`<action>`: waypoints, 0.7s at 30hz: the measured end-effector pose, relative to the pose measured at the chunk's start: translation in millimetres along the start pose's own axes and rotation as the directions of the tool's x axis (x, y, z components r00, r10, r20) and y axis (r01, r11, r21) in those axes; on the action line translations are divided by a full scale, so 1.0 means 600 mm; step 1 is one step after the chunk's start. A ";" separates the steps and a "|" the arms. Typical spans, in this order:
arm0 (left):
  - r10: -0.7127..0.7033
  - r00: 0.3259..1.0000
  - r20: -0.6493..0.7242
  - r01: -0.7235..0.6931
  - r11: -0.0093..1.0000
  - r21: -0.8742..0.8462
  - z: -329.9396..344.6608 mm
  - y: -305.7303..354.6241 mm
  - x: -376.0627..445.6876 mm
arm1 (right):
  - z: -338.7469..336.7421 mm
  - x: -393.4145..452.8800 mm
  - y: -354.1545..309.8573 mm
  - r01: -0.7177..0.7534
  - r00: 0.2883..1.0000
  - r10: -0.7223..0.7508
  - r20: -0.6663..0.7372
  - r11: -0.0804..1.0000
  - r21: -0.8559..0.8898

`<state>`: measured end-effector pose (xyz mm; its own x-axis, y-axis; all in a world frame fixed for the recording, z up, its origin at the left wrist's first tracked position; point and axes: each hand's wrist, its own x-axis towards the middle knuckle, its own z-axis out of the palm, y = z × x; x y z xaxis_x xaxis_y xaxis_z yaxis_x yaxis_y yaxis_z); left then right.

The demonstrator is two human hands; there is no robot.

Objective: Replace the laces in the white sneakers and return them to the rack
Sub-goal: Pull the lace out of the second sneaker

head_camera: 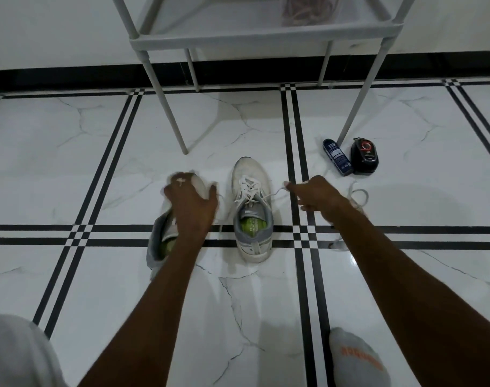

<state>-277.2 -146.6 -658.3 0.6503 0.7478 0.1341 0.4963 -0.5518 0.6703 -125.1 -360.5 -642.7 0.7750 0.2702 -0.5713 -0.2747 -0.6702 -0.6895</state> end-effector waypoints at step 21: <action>0.118 0.992 0.051 -0.121 0.992 0.046 0.058 0.051 -0.011 | 0.084 -0.020 0.017 0.358 0.917 -0.387 -0.095 0.906 -0.226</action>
<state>-246.0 -181.3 -664.2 0.7330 0.6574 0.1747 0.4405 -0.6544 0.6146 -165.8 -335.7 -665.6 0.8714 0.4410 -0.2149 0.1577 -0.6666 -0.7286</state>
